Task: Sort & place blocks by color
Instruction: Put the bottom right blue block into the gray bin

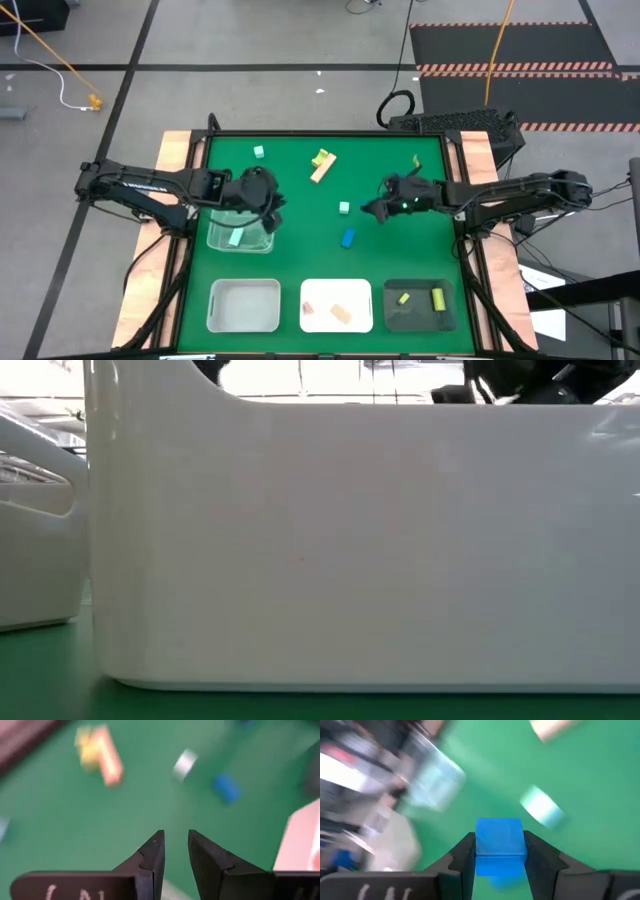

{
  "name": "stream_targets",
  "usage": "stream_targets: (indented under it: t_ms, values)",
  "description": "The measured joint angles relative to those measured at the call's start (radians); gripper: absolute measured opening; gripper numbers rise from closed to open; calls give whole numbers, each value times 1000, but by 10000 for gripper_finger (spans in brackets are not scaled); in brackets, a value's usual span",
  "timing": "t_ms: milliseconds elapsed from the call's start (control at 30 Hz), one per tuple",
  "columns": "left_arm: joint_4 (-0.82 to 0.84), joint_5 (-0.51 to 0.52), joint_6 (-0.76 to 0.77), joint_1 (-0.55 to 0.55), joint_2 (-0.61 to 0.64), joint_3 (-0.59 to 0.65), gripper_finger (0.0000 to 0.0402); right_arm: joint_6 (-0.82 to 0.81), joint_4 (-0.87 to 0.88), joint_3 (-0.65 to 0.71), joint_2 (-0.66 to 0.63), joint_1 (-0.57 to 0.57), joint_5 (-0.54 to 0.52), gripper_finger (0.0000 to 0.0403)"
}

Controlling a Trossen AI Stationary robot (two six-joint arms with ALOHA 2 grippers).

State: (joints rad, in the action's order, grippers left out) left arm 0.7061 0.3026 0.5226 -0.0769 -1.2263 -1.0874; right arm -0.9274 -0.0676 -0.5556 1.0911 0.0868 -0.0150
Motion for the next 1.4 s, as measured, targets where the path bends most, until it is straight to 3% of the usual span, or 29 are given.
stream_targets:
  t_ms: [200,500,700,867,1300,1400]
  values:
    - [-399,32,-275,0,-17,-1,88,-9,-354,0,1,33,47,115]
    - [-656,15,-598,21,-55,1,88,-75,-676,0,11,34,41,115]
    - [-752,11,-756,45,-109,0,88,-98,-716,-51,62,34,13,115]
    - [-791,12,-783,50,-133,0,88,-105,-722,-112,114,34,19,115]
    - [-896,32,-863,43,-133,0,87,-92,-694,-123,135,36,-36,115]
    - [-895,37,-880,44,-132,0,67,-80,-703,-123,134,36,-36,115]
